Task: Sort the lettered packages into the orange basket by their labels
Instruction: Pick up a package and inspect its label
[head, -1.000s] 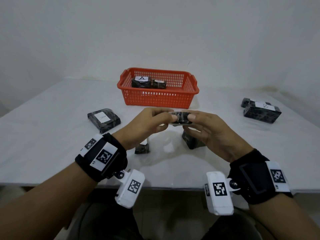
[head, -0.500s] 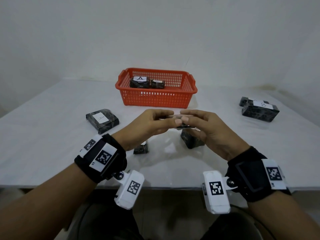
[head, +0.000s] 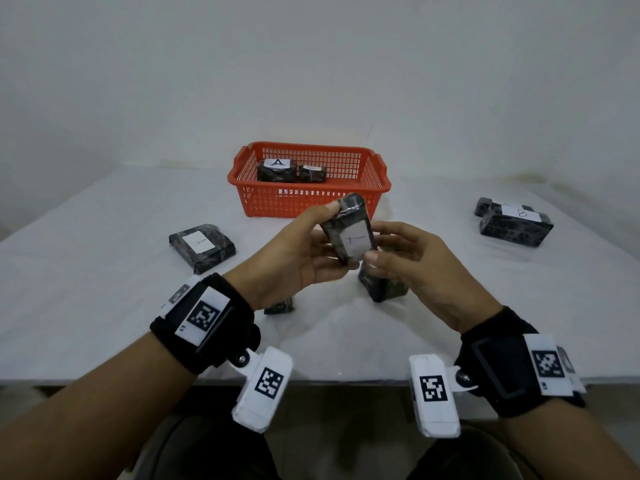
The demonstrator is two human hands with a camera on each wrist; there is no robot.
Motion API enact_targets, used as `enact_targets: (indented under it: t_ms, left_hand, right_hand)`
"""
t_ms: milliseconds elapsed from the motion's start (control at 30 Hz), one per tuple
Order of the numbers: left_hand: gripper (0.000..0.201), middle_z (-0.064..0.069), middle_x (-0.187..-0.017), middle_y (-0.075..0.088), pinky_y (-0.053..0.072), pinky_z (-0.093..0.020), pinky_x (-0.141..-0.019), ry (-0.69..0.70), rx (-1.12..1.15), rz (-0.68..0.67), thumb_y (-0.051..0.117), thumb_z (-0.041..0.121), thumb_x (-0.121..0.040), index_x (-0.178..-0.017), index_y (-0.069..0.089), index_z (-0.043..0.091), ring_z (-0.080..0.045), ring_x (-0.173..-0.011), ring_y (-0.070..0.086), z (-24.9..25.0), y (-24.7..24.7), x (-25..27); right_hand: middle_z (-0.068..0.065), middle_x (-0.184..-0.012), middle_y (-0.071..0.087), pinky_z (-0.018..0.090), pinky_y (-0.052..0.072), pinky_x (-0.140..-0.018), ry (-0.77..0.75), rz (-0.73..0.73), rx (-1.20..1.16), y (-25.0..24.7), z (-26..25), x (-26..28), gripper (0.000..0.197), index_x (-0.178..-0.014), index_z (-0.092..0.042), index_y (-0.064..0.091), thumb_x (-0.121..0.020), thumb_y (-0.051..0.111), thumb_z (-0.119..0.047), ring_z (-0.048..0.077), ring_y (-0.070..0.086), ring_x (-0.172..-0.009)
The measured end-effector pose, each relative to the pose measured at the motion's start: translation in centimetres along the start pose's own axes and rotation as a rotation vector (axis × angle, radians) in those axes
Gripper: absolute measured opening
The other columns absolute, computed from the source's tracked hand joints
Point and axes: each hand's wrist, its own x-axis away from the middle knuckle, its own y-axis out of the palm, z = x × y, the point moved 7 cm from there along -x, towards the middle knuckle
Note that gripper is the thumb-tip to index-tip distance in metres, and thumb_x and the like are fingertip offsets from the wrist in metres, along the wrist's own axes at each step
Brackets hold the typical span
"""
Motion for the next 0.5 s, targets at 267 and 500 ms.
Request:
enact_targets:
  t_ms: [267,500]
  left_hand:
    - [0.041,-0.017,-0.119,0.075,0.060,-0.050,-0.096,0.186,-0.134,0.185,0.044,0.039,-0.109,-0.125,0.067,0.009,-0.034,-0.110,0.073,1.3,0.7,-0.9]
    - [0.032,-0.019,-0.115,0.076,0.064,-0.036,-0.088,0.185,-0.179,0.193,0.060,0.018,-0.105,-0.119,0.071,-0.009,-0.032,-0.104,0.076,0.1,3.9,-4.2]
  right_hand:
    - [0.012,-0.107,0.079,0.036,0.061,-0.078,0.030,0.199,-0.073,-3.6,0.6,0.9,0.020,-0.113,-0.016,0.076,-0.097,0.068,-0.008,0.023,0.074,-0.092]
    - [0.004,-0.079,0.076,0.028,0.058,-0.069,0.060,0.389,-0.200,-8.5,1.4,2.1,0.027,-0.117,-0.002,0.070,-0.093,0.073,-0.015,0.016,0.072,-0.069]
